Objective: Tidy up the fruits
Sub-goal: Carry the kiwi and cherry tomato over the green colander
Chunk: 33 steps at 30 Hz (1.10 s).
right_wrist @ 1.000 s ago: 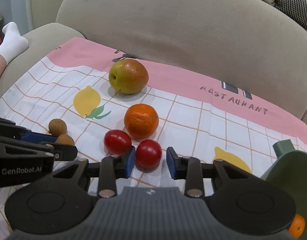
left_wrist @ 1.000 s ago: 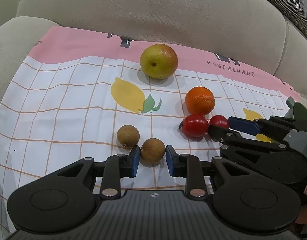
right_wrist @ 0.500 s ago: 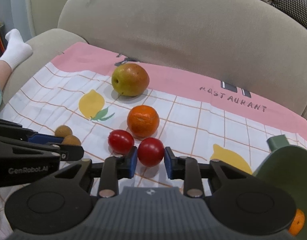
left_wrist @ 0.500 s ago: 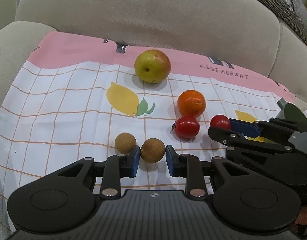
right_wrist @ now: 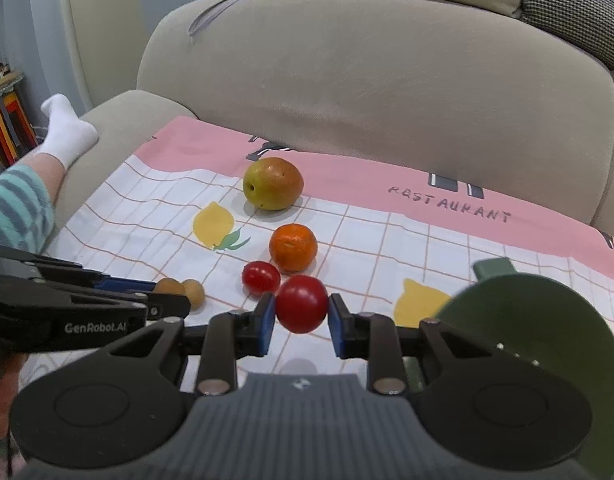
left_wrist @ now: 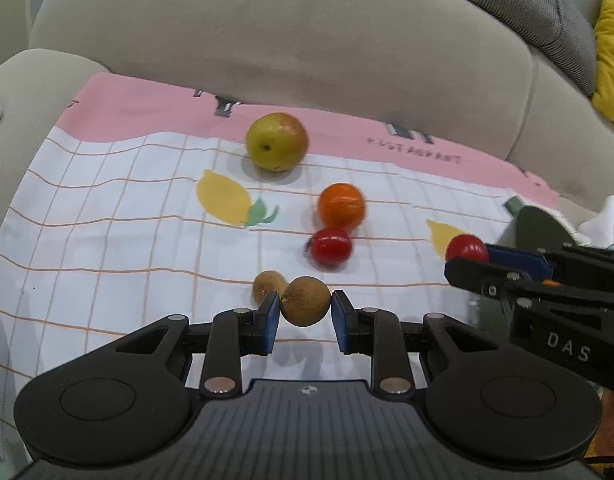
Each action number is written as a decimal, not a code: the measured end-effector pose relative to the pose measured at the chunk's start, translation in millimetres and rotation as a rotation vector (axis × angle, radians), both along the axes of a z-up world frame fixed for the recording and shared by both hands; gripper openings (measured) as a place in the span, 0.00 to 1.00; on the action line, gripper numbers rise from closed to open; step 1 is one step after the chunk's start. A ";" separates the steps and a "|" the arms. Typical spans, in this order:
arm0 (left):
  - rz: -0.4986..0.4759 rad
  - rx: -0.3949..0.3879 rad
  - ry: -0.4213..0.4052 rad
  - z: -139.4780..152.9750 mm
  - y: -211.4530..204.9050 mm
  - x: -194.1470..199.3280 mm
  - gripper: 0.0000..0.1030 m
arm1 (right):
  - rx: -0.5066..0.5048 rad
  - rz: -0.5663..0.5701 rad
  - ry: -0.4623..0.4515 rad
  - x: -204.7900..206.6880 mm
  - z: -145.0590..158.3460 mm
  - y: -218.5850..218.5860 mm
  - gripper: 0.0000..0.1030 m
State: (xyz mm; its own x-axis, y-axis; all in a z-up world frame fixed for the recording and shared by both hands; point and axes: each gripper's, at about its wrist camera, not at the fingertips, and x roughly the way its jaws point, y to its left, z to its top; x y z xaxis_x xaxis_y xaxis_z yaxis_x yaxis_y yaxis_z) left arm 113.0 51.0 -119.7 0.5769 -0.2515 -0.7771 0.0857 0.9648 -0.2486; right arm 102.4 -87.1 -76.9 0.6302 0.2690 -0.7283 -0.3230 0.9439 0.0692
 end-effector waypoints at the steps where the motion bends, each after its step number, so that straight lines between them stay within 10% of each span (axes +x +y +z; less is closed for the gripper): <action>1: -0.006 -0.007 -0.005 3.4 -2.3 -1.8 0.30 | 0.003 -0.001 -0.002 -3.3 2.8 -3.5 0.24; 19: -0.378 -0.089 -0.059 59.1 -109.1 -27.1 0.30 | 0.085 -0.118 0.066 -66.3 31.0 -109.3 0.24; 33: -0.571 -0.012 0.124 41.6 -178.7 -15.5 0.30 | 0.196 -0.121 0.275 -70.0 7.3 -184.2 0.24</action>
State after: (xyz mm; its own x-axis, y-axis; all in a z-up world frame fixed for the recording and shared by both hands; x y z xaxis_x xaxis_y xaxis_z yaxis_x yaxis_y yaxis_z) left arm 97.5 -127.7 -78.1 0.2521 -0.5051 -0.8254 0.5611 0.7712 -0.3006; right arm 32.4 -271.3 -69.6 0.4532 0.3562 -0.8171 -0.1540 0.9342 0.3218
